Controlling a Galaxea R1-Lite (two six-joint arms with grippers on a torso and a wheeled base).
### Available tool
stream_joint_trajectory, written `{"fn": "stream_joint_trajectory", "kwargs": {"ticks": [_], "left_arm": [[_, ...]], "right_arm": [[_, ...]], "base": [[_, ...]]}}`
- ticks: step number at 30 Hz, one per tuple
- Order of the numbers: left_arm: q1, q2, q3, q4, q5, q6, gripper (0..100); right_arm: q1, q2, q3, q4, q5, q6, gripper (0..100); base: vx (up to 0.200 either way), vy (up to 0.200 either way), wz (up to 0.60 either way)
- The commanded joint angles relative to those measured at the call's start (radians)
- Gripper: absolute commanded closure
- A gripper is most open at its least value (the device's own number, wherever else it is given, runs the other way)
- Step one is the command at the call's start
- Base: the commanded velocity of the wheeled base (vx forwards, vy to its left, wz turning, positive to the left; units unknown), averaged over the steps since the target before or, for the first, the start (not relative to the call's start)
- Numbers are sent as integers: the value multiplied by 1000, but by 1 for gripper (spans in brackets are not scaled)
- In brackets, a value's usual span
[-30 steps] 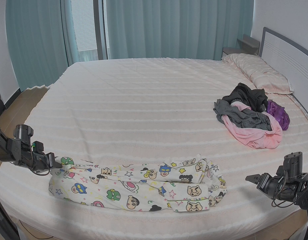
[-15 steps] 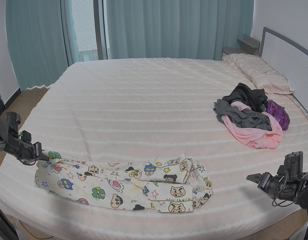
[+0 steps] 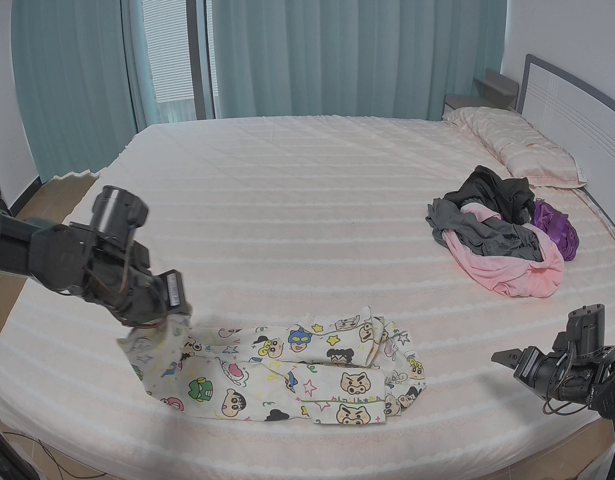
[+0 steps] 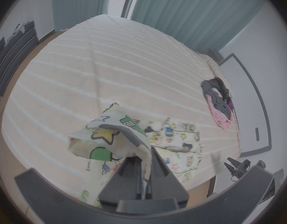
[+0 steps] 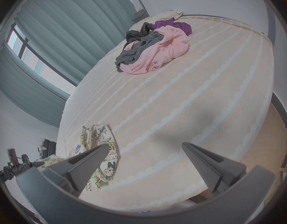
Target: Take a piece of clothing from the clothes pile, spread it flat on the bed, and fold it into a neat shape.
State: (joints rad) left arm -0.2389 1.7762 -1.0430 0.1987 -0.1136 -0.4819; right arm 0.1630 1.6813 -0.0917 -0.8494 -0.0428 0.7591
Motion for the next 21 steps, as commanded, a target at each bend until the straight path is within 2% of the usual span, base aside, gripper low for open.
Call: {"fn": "stream_joint_trajectory", "kwargs": {"ticks": [1, 6, 11, 15, 19, 21], "left_arm": [[-327, 134, -140, -51, 160, -192, 100], [-425, 229, -255, -51, 166, -245, 100], [-451, 264, -308, -55, 150, -248, 100], [-461, 264, -298, -82, 52, -247, 100], [-461, 282, -264, -205, 9, -248, 100], [-461, 301, -224, -344, -38, -253, 100]], "right_arm": [[9, 2, 6, 3, 0, 0, 0], [20, 2, 7, 3, -2, 2, 0], [21, 3, 7, 4, -2, 2, 0], [35, 3, 9, 9, -3, 2, 0], [52, 3, 17, 6, -6, 0, 0], [56, 8, 21, 0, -9, 0, 0]], "base": [[0, 0, 0], [0, 0, 0], [0, 0, 0], [0, 0, 0], [0, 0, 0], [0, 0, 0]]}}
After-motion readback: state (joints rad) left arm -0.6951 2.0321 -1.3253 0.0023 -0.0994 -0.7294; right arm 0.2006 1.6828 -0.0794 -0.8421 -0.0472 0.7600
